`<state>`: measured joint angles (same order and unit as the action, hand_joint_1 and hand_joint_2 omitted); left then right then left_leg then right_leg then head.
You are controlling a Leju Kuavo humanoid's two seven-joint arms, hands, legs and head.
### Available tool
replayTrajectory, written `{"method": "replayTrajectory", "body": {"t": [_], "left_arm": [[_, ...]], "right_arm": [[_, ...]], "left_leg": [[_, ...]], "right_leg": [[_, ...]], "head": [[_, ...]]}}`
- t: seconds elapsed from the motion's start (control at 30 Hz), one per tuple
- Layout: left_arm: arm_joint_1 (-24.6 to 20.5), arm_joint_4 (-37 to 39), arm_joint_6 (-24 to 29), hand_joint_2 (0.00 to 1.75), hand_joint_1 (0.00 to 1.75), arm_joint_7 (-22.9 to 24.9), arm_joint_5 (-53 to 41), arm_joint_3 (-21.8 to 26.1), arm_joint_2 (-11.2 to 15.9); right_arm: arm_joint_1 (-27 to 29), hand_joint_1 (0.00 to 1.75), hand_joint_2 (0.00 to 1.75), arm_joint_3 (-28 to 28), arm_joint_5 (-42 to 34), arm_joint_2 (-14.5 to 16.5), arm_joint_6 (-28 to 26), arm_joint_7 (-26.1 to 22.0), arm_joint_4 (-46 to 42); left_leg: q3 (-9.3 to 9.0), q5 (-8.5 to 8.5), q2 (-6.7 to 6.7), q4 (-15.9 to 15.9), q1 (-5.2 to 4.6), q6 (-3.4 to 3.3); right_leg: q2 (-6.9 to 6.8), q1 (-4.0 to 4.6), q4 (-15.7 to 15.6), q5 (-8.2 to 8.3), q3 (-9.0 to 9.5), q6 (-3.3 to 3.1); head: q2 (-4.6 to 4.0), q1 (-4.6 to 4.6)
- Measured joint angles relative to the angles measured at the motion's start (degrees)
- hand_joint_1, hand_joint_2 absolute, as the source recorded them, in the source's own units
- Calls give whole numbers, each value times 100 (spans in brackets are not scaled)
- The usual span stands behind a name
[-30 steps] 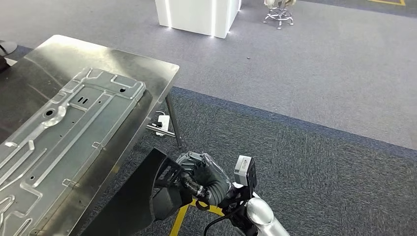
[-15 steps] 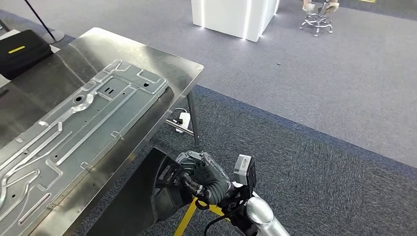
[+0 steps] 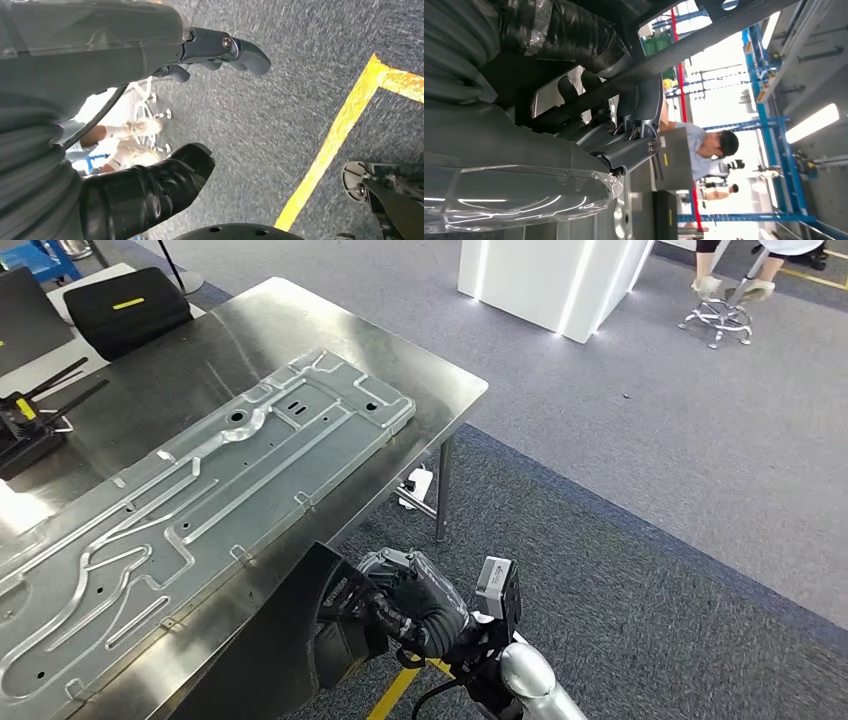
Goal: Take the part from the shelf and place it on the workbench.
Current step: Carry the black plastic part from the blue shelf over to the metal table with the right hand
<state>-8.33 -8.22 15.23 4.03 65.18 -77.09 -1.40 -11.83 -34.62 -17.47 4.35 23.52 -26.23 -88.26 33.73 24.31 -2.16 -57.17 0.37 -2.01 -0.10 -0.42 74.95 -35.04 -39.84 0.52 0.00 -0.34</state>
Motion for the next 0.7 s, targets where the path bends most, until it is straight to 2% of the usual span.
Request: {"method": "replayTrajectory", "body": {"t": [0.03,0.07,0.1,0.13,0.17,0.2,0.27,0.3,0.37,0.4,0.43,0.47,0.5,0.53,0.57,0.63,0.67,0.7], "left_arm": [[4,0,0,175,0,-1,0,-1,0],[6,0,-1,175,0,-1,1,-1,-1],[7,0,-1,175,0,-1,1,-1,-3],[3,0,-1,175,0,-2,1,-2,-6],[1,0,-1,175,0,-2,2,-2,-9],[2,0,0,175,0,-3,2,-2,-11],[17,0,1,175,0,-5,2,-2,-10],[26,0,1,175,0,-5,2,-2,-9],[23,0,0,175,0,-6,3,-2,-8],[17,0,-1,175,0,-7,3,-2,-10],[11,0,-1,175,0,-8,4,-1,-11],[8,0,-2,175,0,-9,4,-1,-13],[10,0,-2,175,0,-9,4,-1,-14],[14,0,-2,175,0,-10,4,-1,-14],[18,0,-1,175,0,-9,5,-2,-14],[19,0,1,175,0,-9,12,-2,-14],[15,0,1,175,0,-9,16,-2,-14],[11,0,1,175,0,-10,18,-1,-15]], "right_arm": [[3,175,175,0,1,-7,-1,0,3],[2,175,175,0,1,-12,0,0,4],[0,175,175,0,2,-13,0,0,3],[-1,175,175,0,2,-13,0,0,2],[-2,175,175,0,3,-14,0,-1,2],[-2,175,175,0,4,-14,-1,-1,1],[-5,175,175,0,5,-11,-1,-2,0],[-8,175,175,0,5,-6,-1,-2,-1],[-14,175,175,0,5,2,0,-3,-5],[-13,175,175,0,5,3,0,-3,-8],[-11,175,175,1,7,3,0,-3,-9],[-6,175,175,1,8,2,0,-2,-9],[-2,175,175,1,8,2,0,-1,-9],[0,175,175,1,9,2,0,0,-8],[0,175,175,0,8,2,0,0,-8],[-6,175,175,0,8,3,1,-1,-8],[-11,175,175,0,8,4,1,-1,-8],[-16,175,175,0,9,6,1,-2,-8]], "left_leg": [[0,6,-77,-16,-3,3],[-1,16,-155,-39,-2,12],[4,30,-225,-66,2,27],[20,46,-291,-103,-4,48],[41,56,-349,-128,-3,74],[63,61,-400,-141,0,105],[91,55,-479,-129,13,172],[104,76,-420,-154,13,199],[254,273,-145,-474,7,243],[407,444,13,-794,11,262],[599,621,97,-1171,20,285],[769,743,136,-1500,35,306],[864,770,157,-1678,49,325],[840,681,182,-1627,63,340],[699,505,226,-1356,74,349],[278,167,443,-562,68,334],[141,88,524,-297,54,302],[81,70,570,-167,36,266]], "right_leg": [[12,-1,-81,137,5,-6],[39,-5,-372,358,114,-17],[129,-15,-773,579,275,-31],[235,-24,-1130,729,424,-40],[320,-29,-1377,810,526,-50],[378,-24,-1495,820,573,-61],[306,-10,-1528,820,600,-105],[248,-13,-1561,832,626,-142],[107,-31,-1632,853,678,-216],[33,-25,-1647,850,691,-240],[-43,-18,-1649,843,694,-254],[-119,-13,-1647,834,694,-258],[-192,-9,-1644,823,695,-257],[-262,-10,-1639,810,700,-248],[-327,-12,-1632,794,712,-233],[-436,4,-1615,749,748,-181],[-478,17,-1609,731,763,-151],[-520,32,-1607,716,775,-120]], "head": [[0,1],[0,0],[0,1],[0,-1],[0,-1],[0,-1],[0,0],[0,-2],[0,-7],[0,-10],[0,-11],[0,-11],[0,-12],[0,-12],[0,-12],[0,-12],[0,-8],[0,-5]]}}
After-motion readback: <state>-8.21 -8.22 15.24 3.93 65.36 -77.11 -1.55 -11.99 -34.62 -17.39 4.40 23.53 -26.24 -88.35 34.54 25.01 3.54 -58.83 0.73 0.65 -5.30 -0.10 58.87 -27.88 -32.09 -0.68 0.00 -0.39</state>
